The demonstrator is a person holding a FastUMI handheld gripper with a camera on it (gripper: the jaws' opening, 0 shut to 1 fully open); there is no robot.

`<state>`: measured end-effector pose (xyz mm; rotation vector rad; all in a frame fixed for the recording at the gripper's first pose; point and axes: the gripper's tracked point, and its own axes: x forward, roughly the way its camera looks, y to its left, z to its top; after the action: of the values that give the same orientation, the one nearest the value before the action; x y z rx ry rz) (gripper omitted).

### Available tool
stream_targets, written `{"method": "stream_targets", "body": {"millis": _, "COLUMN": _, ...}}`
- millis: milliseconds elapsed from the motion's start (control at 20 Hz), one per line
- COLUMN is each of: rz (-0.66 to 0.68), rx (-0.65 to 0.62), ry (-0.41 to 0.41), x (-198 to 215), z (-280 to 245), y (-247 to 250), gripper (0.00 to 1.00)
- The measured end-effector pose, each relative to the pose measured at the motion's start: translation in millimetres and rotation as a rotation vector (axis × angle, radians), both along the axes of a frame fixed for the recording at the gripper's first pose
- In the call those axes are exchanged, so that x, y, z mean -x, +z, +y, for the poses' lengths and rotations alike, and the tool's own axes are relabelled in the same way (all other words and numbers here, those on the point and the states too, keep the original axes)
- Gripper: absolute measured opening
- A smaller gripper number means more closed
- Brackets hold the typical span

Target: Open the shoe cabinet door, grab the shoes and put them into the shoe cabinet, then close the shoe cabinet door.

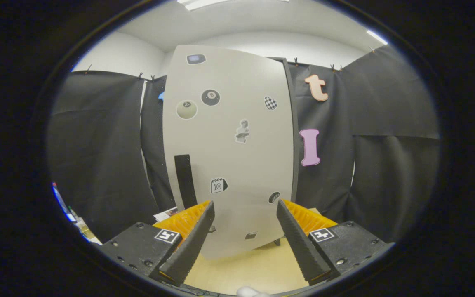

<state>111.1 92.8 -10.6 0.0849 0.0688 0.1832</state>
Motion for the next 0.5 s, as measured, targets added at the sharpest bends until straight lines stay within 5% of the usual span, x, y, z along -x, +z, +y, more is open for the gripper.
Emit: {"method": "stream_targets", "body": {"millis": 500, "rz": -0.056, "rx": 0.023, "ry": -0.078, "x": 59, "z": -8, "y": 30, "gripper": 1.00}}
